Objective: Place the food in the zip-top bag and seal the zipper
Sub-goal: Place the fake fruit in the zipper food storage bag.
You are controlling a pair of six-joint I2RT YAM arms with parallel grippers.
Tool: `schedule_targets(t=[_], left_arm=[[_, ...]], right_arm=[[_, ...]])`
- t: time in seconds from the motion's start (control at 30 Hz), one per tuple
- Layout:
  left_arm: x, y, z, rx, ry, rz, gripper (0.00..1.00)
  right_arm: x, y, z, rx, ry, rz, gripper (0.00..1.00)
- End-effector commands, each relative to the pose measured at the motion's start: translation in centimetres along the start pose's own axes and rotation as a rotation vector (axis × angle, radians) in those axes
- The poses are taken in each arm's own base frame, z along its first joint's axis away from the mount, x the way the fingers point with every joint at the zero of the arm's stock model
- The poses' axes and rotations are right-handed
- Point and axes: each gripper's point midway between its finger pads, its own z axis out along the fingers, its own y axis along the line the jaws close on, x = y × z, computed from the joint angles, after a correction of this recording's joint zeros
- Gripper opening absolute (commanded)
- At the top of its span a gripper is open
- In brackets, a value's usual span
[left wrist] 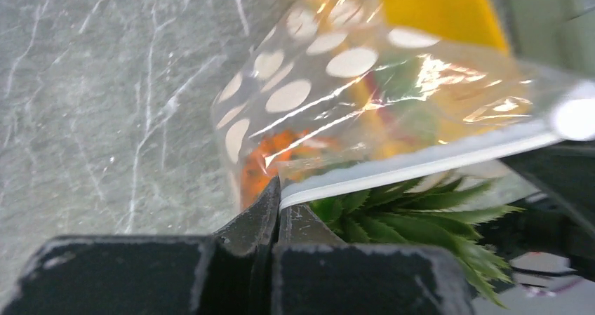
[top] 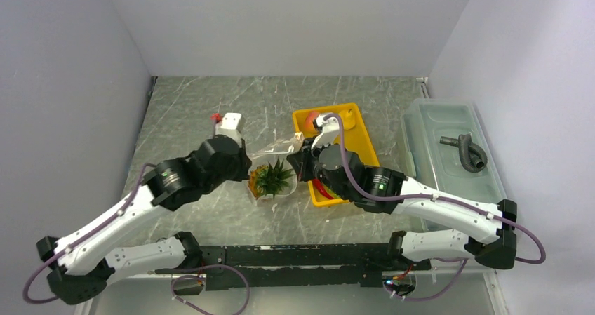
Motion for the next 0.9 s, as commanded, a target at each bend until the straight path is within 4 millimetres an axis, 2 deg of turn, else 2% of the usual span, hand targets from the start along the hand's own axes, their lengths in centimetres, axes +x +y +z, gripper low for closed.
schedule_targets(t=[0.0, 0.1, 0.17, 0.23, 0.33, 0.4, 0.47, 0.53, 0.67, 0.73, 0.77, 0.8, 0.87], left_arm=[[-4.3, 0.2, -4.3, 0.09, -0.14, -0.1, 0.0], [-5.7, -0.5, -6.0, 0.148, -0.177, -0.115, 0.0], [-5.6, -0.7, -5.5, 0.152, -0.179, -0.119, 0.0], [-3.7, -0.3, -3.2, 0.095, -0.118, -0.112, 0.0], [1.2, -0.1, 1.6, 0.045, 0.055, -0.105, 0.0], [3.5, 0.2, 4.3, 0.038, 0.136, -0.129, 0.0], [5.1, 1.0, 5.8, 0.029, 0.202, -0.149, 0.0], [4.2, 0.4, 5.3, 0.07, 0.212, -0.142, 0.0], [-1.1, -1.8, 1.4, 0.216, 0.047, -0.128, 0.0], [-2.4, -2.3, 0.3, 0.257, -0.009, -0.127, 0.0], [-2.2, -2.0, 0.5, 0.244, -0.011, -0.131, 0.0], [-1.2, -1.6, 1.5, 0.217, 0.02, -0.132, 0.0], [2.9, -0.8, 5.0, 0.161, 0.16, -0.139, 0.0]], right_arm=[[-4.2, -1.4, -2.7, 0.055, -0.118, 0.025, 0.0], [-4.2, -2.0, -3.1, 0.068, -0.127, 0.029, 0.0], [-3.1, -2.0, -2.5, 0.063, -0.106, 0.034, 0.0], [-0.9, -1.8, -1.0, 0.065, -0.053, 0.022, 0.0], [2.3, -2.5, 0.9, 0.121, 0.036, -0.016, 0.0], [3.4, -3.1, 1.5, 0.15, 0.052, -0.034, 0.0], [3.8, -3.7, 1.6, 0.17, 0.06, -0.05, 0.0], [3.4, -4.0, 1.1, 0.186, 0.065, -0.057, 0.0], [1.2, -3.6, -0.6, 0.145, 0.013, -0.033, 0.0], [1.2, -3.9, -0.8, 0.147, 0.001, -0.033, 0.0], [1.7, -4.3, -0.4, 0.164, 0.007, -0.038, 0.0], [2.8, -4.6, 0.2, 0.173, 0.027, -0.043, 0.0], [5.7, -5.2, 1.8, 0.197, 0.088, -0.055, 0.0]])
